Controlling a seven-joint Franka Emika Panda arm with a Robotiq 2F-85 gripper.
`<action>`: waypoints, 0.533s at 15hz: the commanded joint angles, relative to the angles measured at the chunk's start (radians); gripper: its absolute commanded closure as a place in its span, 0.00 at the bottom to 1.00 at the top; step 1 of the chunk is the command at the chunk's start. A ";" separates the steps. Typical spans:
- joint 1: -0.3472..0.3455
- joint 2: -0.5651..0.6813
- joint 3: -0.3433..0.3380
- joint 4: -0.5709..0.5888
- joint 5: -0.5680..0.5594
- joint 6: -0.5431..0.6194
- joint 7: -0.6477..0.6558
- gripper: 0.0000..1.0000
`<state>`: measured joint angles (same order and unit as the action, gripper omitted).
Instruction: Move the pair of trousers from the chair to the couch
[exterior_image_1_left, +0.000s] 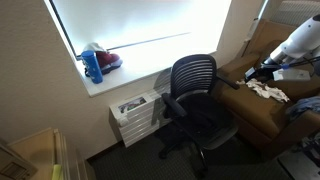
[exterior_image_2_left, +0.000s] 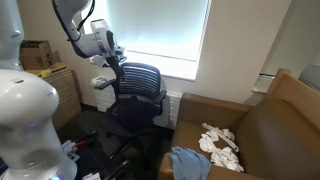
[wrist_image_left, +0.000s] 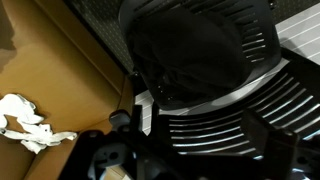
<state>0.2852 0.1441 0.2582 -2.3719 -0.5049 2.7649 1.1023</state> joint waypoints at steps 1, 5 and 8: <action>0.005 0.012 -0.001 0.001 -0.022 0.000 0.024 0.00; 0.010 0.021 -0.003 0.006 -0.029 0.000 0.030 0.00; 0.027 0.054 -0.024 0.025 -0.089 -0.003 0.093 0.00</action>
<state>0.2957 0.1675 0.2555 -2.3654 -0.5346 2.7599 1.1345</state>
